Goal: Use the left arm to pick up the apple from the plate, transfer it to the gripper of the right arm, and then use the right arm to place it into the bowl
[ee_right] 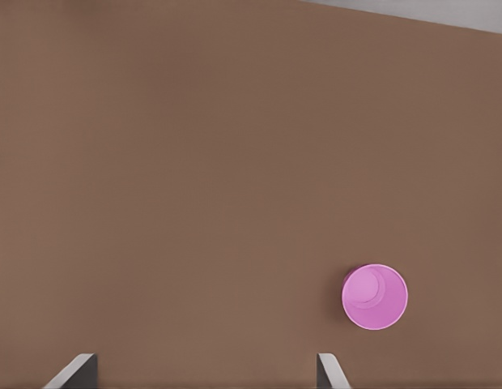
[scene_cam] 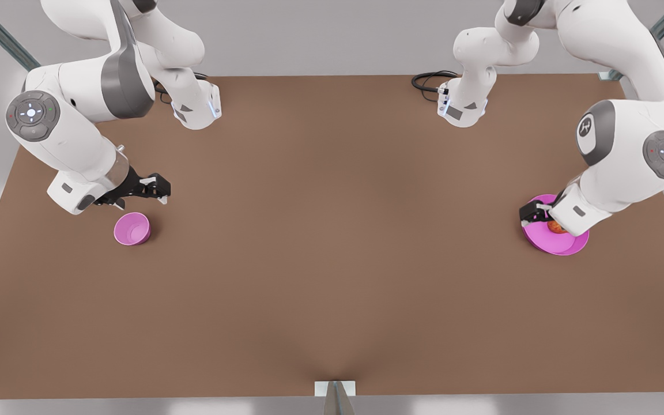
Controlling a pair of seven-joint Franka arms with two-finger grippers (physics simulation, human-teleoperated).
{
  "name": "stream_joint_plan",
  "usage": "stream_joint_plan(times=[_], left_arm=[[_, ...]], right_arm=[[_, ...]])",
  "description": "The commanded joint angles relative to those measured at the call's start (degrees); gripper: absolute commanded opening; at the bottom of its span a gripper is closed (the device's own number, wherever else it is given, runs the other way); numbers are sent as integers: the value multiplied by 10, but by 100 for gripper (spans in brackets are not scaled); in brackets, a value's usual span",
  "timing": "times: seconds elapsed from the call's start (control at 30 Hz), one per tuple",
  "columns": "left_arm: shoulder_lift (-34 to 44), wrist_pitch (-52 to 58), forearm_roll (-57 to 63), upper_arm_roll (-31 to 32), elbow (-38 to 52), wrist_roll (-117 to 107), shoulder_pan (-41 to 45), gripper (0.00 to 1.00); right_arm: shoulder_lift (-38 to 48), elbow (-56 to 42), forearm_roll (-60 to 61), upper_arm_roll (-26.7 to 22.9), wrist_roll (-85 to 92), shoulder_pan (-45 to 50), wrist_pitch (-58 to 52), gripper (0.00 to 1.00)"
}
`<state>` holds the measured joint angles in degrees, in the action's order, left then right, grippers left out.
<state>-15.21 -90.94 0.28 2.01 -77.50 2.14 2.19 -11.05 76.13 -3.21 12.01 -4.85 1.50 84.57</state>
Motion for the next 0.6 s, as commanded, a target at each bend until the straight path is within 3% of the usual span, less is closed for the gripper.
stream_joint_plan(times=[0.0,0.1,0.2,0.43,0.57], left_arm=[[-1,-6,0,0,1,-6,-1,100],[1,-57,3,-15,-53,-6,-24,100],[7,-213,0,-82,-188,50,-28,100],[6,-431,-62,-155,-368,251,-37,100],[2,-479,-116,-184,-419,363,-49,100]], right_arm=[[1,0,0,0,-13,-2,1,100],[1,0,0,0,-13,-3,1,100],[1,0,0,0,-13,-3,1,100],[1,0,0,0,-13,-2,1,100],[1,0,0,0,-13,-2,1,100]])
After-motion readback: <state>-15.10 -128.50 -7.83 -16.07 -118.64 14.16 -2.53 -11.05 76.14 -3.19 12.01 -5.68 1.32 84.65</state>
